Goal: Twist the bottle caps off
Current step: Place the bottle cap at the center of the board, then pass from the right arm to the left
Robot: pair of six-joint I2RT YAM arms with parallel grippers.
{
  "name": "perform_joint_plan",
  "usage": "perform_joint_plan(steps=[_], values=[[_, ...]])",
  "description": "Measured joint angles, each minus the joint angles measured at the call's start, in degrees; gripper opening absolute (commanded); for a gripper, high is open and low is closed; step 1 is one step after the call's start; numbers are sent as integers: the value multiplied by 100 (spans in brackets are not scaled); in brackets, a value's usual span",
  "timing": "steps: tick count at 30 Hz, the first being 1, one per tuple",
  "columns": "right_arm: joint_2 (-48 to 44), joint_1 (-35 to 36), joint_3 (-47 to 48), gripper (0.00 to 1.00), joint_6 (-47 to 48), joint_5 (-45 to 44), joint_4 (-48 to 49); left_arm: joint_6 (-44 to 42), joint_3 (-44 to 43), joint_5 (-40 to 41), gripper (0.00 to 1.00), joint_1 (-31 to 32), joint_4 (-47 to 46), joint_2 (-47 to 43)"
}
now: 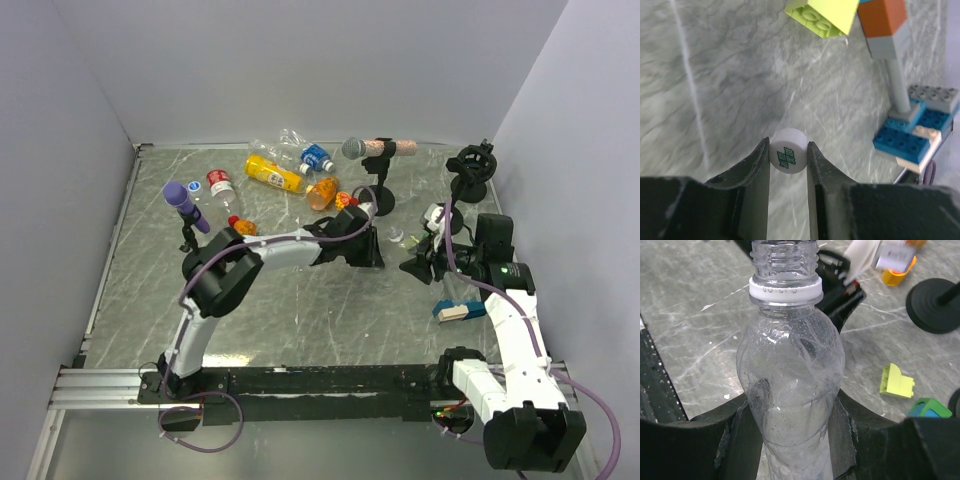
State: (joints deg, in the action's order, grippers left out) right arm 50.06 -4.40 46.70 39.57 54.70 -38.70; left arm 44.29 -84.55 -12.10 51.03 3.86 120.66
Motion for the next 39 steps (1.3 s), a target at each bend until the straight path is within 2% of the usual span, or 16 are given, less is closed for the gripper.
perform_joint_plan(steps=[3,8,11,14,22,27,30,33,39], values=[[0,-28,-4,19,-138,-116,120,170,-256,11,12,48,-20,334],[0,-79,-13,19,-275,-184,254,446,-1134,129,29,149,59,1051],[0,-90,-15,19,-315,-184,273,514,-1462,275,34,205,122,1244],[0,-118,-15,19,-341,-181,275,566,-1521,407,38,234,170,1259],[66,-140,-15,19,-382,-181,284,538,-1580,732,62,262,299,1257],[94,-188,-17,19,-407,-181,315,424,-1550,793,67,282,326,1178],[96,-258,-22,19,-431,-173,321,334,-1226,839,70,280,304,938],[90,-365,-33,19,-490,-125,361,243,-540,942,72,280,234,396],[22,-487,-175,19,-599,74,566,-76,1456,1257,72,280,-289,-1440]])
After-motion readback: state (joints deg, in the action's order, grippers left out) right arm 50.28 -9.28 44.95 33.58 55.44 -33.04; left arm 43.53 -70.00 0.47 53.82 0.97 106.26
